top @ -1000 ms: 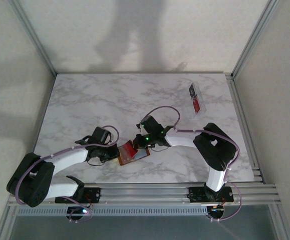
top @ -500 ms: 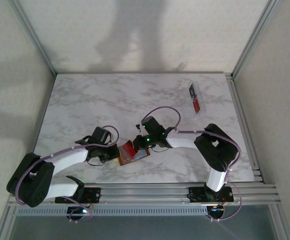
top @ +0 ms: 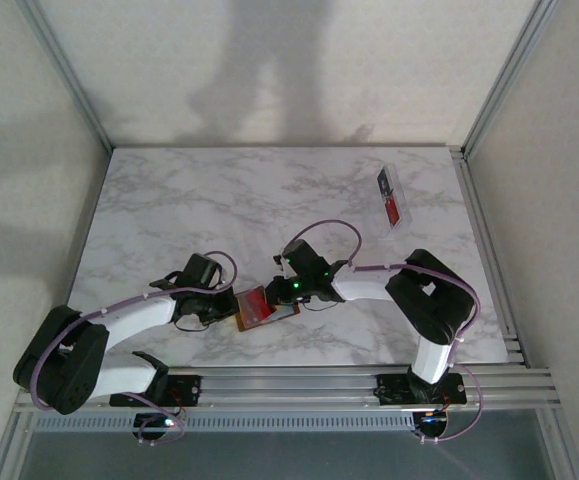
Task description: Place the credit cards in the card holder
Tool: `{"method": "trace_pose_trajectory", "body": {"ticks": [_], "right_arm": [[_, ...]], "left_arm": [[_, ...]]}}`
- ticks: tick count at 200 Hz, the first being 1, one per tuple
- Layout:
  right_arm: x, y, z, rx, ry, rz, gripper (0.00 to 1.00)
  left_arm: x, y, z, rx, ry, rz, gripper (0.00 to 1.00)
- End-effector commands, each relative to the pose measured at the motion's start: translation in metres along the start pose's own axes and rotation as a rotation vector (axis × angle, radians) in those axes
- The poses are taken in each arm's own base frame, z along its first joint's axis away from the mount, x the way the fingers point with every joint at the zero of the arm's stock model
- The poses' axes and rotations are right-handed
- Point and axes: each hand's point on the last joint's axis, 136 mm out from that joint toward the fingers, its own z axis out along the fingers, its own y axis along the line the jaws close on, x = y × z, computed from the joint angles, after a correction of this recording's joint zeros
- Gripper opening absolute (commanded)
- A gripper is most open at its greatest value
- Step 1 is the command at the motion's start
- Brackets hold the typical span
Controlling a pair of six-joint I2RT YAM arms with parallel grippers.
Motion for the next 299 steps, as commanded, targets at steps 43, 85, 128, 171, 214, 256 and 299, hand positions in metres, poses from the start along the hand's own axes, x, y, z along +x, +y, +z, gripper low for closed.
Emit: {"method": "trace_pose_trajectory", "body": {"ticks": [43, 85, 128, 171, 214, 256, 299], "right_arm": [[0.020, 0.001, 0.004, 0.029, 0.044, 0.024, 0.09], [0.023, 0.005, 0.002, 0.047, 0.062, 0.016, 0.18], [0.026, 0.005, -0.006, 0.076, 0.080, 0.000, 0.19], [0.034, 0.008, -0.002, 0.070, 0.117, 0.002, 0.04], [0.037, 0.021, 0.012, 0.040, 0.119, 0.039, 0.03], [0.041, 0.022, 0.016, 0.059, 0.121, 0.056, 0.09], [0.043, 0.014, 0.007, 0.098, 0.095, 0.080, 0.00]], "left_arm": [[0.004, 0.019, 0.004, -0.072, 0.010, -0.058, 0.00], [-0.001, 0.020, -0.002, -0.086, -0.024, -0.057, 0.00], [0.001, 0.024, -0.001, -0.096, -0.025, -0.070, 0.00], [0.001, 0.024, -0.001, -0.096, -0.024, -0.069, 0.00], [0.003, 0.022, -0.001, -0.084, -0.019, -0.071, 0.00], [0.003, 0.022, -0.001, -0.078, -0.020, -0.076, 0.00], [0.003, 0.025, -0.002, -0.093, -0.025, -0.081, 0.00]]}}
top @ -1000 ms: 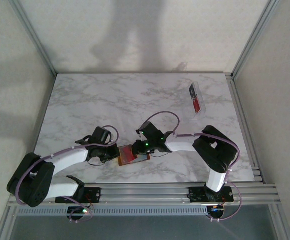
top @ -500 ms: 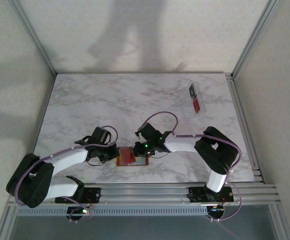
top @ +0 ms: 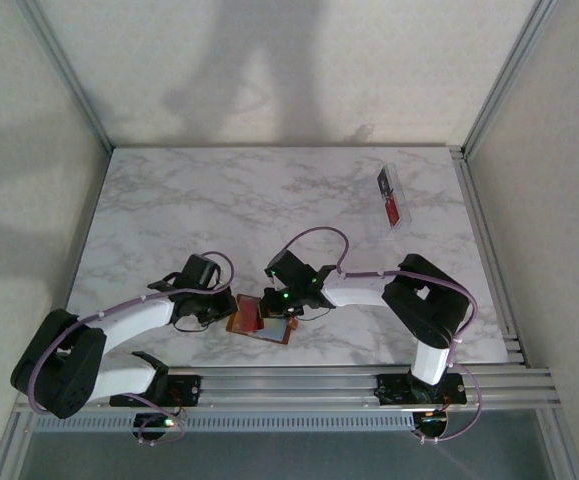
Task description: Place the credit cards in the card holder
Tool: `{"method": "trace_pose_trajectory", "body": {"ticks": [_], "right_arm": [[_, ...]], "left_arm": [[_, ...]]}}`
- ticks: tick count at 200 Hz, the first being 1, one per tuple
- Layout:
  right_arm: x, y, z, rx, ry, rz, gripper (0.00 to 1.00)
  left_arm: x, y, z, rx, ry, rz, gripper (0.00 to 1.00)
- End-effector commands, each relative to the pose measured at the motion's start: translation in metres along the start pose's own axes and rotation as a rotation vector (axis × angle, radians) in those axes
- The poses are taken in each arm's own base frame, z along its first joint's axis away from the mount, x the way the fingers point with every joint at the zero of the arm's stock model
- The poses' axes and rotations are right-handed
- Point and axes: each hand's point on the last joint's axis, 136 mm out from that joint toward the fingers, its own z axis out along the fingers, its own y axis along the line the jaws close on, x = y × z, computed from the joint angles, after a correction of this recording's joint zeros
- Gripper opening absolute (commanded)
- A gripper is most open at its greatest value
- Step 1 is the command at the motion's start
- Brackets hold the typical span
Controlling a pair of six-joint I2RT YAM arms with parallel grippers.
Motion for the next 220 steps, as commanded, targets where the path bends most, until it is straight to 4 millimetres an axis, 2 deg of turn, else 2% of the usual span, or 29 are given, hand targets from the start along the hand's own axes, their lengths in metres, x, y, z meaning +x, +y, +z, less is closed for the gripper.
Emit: {"method": "trace_pose_trajectory", "body": {"ticks": [1, 90, 129, 190, 220], "right_arm": [[0.008, -0.005, -0.001, 0.040, -0.008, 0.019, 0.00], [0.015, -0.030, -0.012, 0.119, -0.068, 0.172, 0.00], [0.018, -0.029, -0.014, 0.133, -0.085, 0.208, 0.00], [0.020, -0.034, -0.003, 0.172, -0.182, 0.308, 0.00], [0.018, -0.031, -0.008, 0.186, -0.236, 0.320, 0.00]], "left_arm": [[0.005, 0.021, 0.001, -0.080, 0.004, -0.031, 0.00], [0.013, 0.028, 0.001, -0.075, 0.006, -0.088, 0.00], [0.015, 0.030, 0.002, -0.073, 0.006, -0.110, 0.00], [0.024, 0.033, 0.004, -0.059, 0.035, -0.138, 0.00], [0.027, 0.035, 0.004, -0.051, 0.040, -0.166, 0.00]]}}
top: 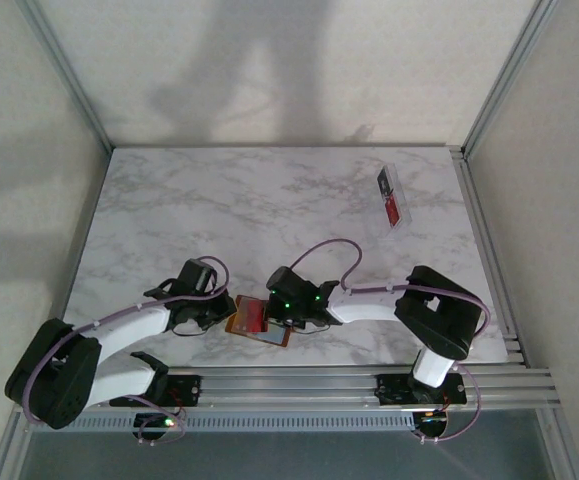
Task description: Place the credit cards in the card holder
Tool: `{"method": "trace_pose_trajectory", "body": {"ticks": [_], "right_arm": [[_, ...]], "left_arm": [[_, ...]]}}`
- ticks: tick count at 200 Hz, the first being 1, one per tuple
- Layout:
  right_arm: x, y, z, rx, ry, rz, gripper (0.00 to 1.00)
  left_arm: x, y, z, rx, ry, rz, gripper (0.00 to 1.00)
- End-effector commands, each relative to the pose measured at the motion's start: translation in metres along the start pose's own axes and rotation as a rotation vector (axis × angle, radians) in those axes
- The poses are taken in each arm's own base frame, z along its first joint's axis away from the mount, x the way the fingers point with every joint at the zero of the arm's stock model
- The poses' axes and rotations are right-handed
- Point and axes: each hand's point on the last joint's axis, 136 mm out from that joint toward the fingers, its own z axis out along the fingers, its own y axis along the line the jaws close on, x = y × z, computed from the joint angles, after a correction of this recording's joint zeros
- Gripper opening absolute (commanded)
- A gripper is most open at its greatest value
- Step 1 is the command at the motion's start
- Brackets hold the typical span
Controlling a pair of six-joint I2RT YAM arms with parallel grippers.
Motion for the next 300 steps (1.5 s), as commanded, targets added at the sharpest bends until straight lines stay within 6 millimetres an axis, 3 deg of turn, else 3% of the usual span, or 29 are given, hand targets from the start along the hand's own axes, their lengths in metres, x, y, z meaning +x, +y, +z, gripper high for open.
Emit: {"method": "trace_pose_trajectory", "body": {"ticks": [1, 69, 150, 177, 210, 234, 270, 300], "right_arm": [[0.001, -0.021, -0.001, 0.086, -0.067, 0.049, 0.00], [0.006, -0.012, -0.009, 0.105, -0.123, 0.082, 0.00], [0.013, 0.013, -0.019, 0.059, -0.077, 0.068, 0.00], [0.018, 0.004, -0.027, 0.095, -0.051, 0.050, 0.24], [0.034, -0.001, -0.026, 0.097, 0.037, 0.012, 0.31], [0.044, 0.006, -0.023, 0.078, 0.091, -0.022, 0.27], [0.040, 0.001, -0.017, 0.123, 0.078, -0.066, 0.23], [0.043, 0.005, -0.006, 0.118, 0.108, -0.082, 0.12]], "left_arm": [[0.021, 0.034, 0.003, -0.098, 0.063, -0.078, 0.00], [0.026, 0.032, 0.003, -0.083, 0.085, -0.097, 0.00], [0.023, 0.027, -0.005, -0.067, 0.061, -0.098, 0.00], [0.022, 0.026, -0.008, -0.072, 0.042, -0.111, 0.02], [0.029, 0.026, -0.009, -0.031, 0.048, -0.152, 0.04], [0.030, 0.025, -0.012, -0.026, 0.045, -0.136, 0.05], [0.038, 0.029, -0.010, -0.034, 0.080, -0.125, 0.05], [0.043, 0.030, -0.007, -0.035, 0.105, -0.119, 0.05]]}}
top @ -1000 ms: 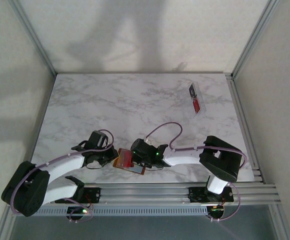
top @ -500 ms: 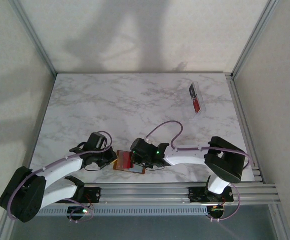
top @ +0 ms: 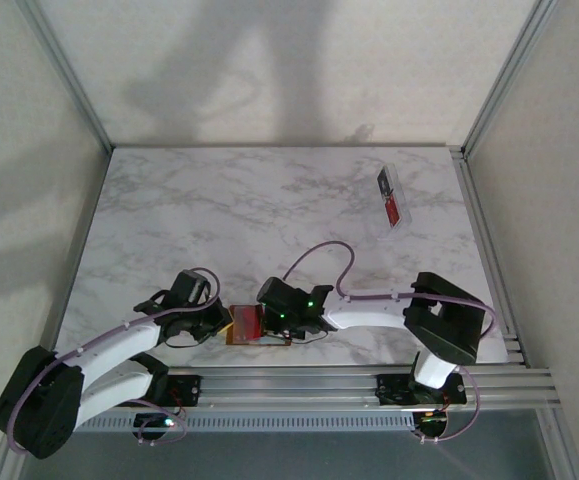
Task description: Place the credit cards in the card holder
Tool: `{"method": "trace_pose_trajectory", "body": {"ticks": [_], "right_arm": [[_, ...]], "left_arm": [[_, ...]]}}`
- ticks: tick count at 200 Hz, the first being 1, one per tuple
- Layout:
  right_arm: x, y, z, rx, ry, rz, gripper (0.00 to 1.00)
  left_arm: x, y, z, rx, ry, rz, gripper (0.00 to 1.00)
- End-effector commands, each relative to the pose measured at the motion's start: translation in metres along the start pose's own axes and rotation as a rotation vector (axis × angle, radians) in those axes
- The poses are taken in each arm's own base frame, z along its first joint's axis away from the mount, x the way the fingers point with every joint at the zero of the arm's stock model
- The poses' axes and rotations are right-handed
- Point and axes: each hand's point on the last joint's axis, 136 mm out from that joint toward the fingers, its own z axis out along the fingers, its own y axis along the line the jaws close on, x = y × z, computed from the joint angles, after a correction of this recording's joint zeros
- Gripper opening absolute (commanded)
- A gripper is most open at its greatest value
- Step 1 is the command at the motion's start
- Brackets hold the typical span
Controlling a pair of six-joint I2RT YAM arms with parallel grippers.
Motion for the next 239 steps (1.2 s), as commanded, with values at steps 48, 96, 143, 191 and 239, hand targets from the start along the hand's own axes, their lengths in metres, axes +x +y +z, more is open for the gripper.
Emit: {"method": "trace_pose_trajectory", "body": {"ticks": [48, 96, 143, 191, 239], "right_arm": [[0.008, 0.007, 0.011, 0.028, 0.053, -0.078, 0.12], [0.015, 0.024, 0.003, -0.036, 0.081, -0.106, 0.14], [0.013, 0.027, -0.006, -0.043, 0.070, -0.130, 0.22], [0.005, 0.023, -0.010, 0.036, 0.075, -0.251, 0.32], [0.002, 0.009, 0.006, 0.119, 0.098, -0.288, 0.39]], "left_arm": [[0.017, 0.019, 0.005, -0.059, 0.066, -0.004, 0.04], [0.016, 0.021, 0.005, -0.061, 0.057, -0.007, 0.02], [0.016, 0.022, 0.005, -0.064, 0.055, -0.010, 0.01], [0.016, 0.023, 0.005, -0.065, 0.052, -0.012, 0.01], [0.017, 0.026, 0.006, -0.069, 0.054, -0.015, 0.01]]}}
